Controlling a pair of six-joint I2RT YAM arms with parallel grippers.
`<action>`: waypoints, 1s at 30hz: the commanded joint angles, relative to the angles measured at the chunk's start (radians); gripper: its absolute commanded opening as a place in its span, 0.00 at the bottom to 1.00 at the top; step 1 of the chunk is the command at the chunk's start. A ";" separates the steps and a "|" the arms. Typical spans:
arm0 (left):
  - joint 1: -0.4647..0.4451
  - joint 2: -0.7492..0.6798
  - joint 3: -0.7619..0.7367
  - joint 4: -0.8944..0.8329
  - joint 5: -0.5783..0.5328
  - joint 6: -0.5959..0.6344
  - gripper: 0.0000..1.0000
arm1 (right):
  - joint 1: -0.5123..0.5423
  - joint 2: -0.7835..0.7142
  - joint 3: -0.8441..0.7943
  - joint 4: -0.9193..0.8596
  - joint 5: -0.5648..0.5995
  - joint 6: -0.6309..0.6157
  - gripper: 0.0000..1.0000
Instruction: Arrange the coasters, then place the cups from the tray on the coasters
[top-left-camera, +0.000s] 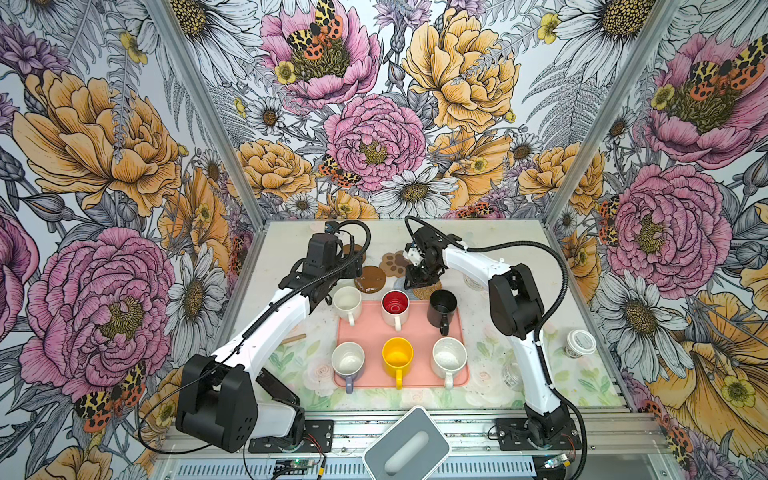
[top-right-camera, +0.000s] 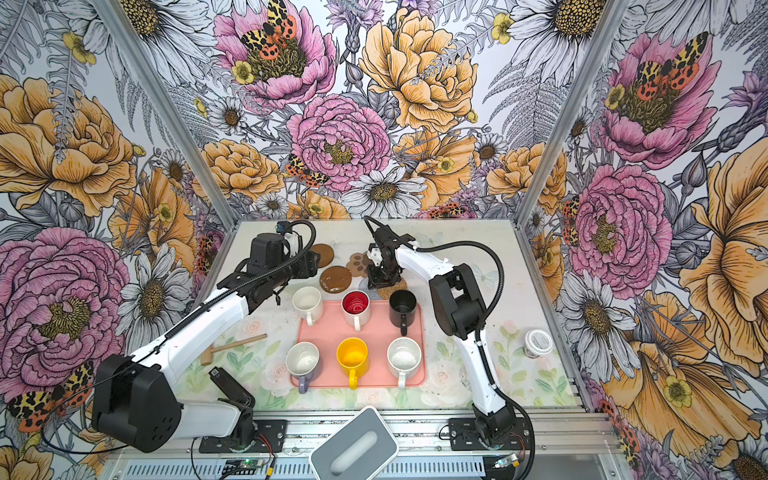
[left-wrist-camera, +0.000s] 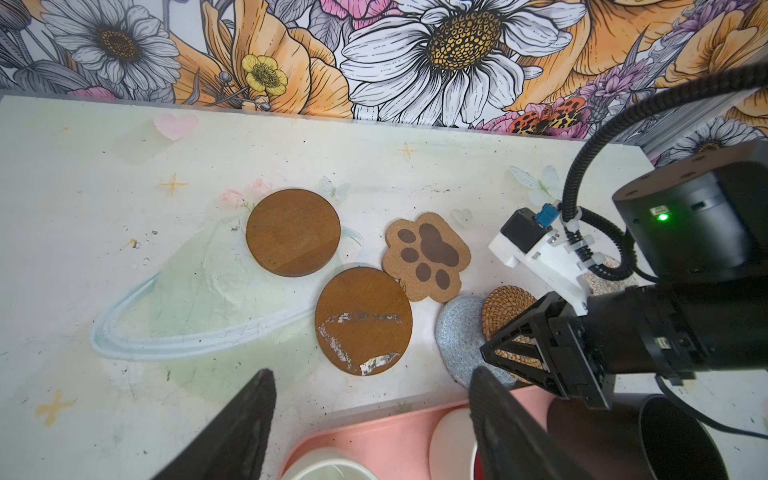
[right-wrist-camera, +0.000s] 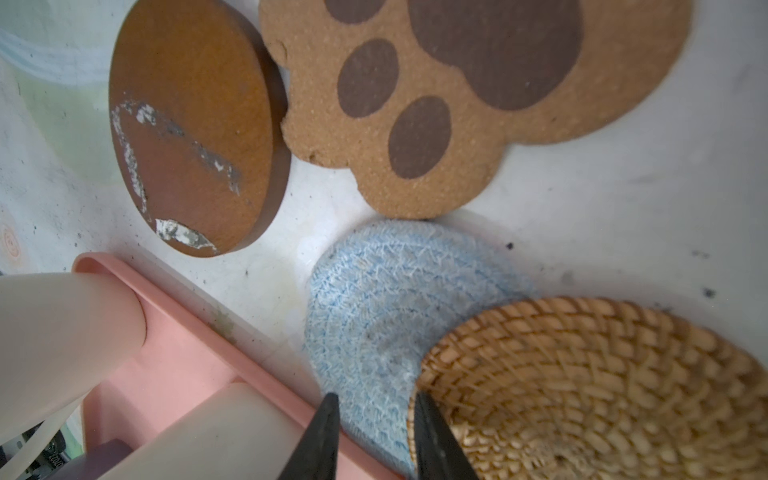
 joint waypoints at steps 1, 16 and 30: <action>-0.007 -0.005 -0.016 0.011 0.000 0.017 0.75 | -0.029 0.034 0.032 -0.018 0.034 -0.010 0.33; -0.019 0.023 0.002 0.012 0.015 0.011 0.75 | -0.154 0.046 0.030 -0.026 0.053 -0.005 0.32; -0.056 0.070 0.039 0.011 0.017 0.013 0.75 | -0.226 0.098 0.042 -0.027 0.115 0.026 0.28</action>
